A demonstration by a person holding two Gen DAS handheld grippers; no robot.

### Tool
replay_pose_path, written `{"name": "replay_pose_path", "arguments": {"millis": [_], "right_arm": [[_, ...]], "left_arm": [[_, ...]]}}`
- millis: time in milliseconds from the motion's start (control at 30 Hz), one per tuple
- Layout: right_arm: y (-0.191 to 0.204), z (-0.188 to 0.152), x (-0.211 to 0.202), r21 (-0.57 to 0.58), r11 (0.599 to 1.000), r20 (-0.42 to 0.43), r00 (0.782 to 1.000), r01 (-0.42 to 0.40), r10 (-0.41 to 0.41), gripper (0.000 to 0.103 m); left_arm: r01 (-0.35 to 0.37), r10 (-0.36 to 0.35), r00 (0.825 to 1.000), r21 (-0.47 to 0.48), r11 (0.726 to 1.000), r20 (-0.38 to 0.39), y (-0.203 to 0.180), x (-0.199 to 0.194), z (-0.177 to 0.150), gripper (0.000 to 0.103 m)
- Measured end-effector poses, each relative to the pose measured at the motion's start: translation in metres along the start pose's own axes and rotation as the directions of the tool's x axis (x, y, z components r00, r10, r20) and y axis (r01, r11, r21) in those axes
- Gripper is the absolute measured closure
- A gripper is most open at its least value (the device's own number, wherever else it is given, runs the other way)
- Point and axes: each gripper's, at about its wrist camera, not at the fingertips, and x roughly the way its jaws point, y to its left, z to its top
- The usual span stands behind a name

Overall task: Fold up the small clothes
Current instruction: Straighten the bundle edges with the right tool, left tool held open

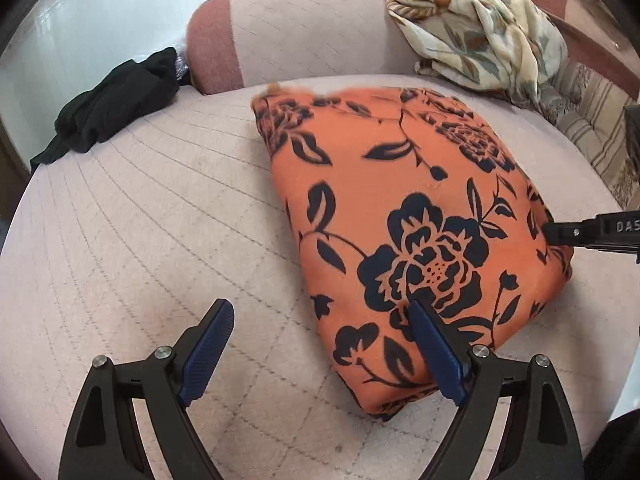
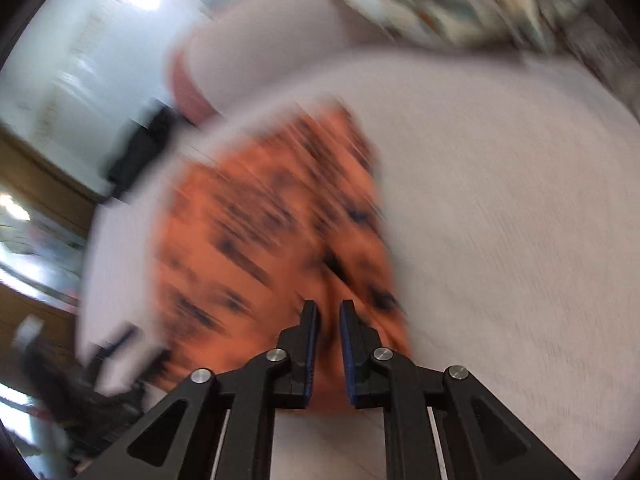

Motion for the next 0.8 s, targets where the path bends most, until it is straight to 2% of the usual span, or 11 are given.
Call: {"name": "replay_pose_path", "arguments": {"millis": [67,133,200,333,467,600,733,800], "right_arm": [[-0.011,-0.008,-0.004,0.031,0.999,0.039,0.998,-0.041,0.040,0.088],[-0.009,-0.004,-0.020,0.023,0.999,0.047,0.998,-0.047,0.046,0.088],[-0.004,-0.002,-0.041,0.002,0.994,0.152,0.983,-0.106,0.105,0.087],[0.007,-0.002,-0.051,-0.065,0.987,0.233,0.959,-0.148,0.159,0.087],[0.016,0.006,-0.029,-0.063,0.981,0.184,0.964,-0.184,0.192,0.087],[0.026,0.010,0.009,-0.077,0.987,0.100,0.984,-0.141,0.149,0.088],[0.024,0.014,0.007,-0.056,0.987,0.101,0.982,-0.152,0.157,0.088],[0.023,0.015,-0.003,-0.062,0.986,0.139,0.977,-0.156,0.163,0.088]], "left_arm": [[0.002,-0.002,1.000,-0.023,1.000,0.001,0.003,-0.002,0.002,0.014],[0.002,-0.001,1.000,-0.036,0.999,0.010,0.004,-0.003,0.005,0.014],[-0.013,0.014,1.000,-0.042,0.999,0.017,0.004,-0.003,0.004,0.014],[-0.017,0.019,0.999,-0.049,0.999,0.033,0.002,-0.008,0.005,0.014],[-0.029,0.031,0.998,-0.035,0.999,0.052,-0.001,-0.013,0.005,0.014],[-0.039,0.040,0.998,-0.031,0.999,0.041,-0.002,-0.009,0.007,0.014],[-0.042,0.043,0.998,-0.038,0.998,0.041,-0.002,-0.007,0.009,0.014],[-0.044,0.046,0.998,-0.041,0.998,0.042,-0.002,-0.006,0.010,0.014]]}}
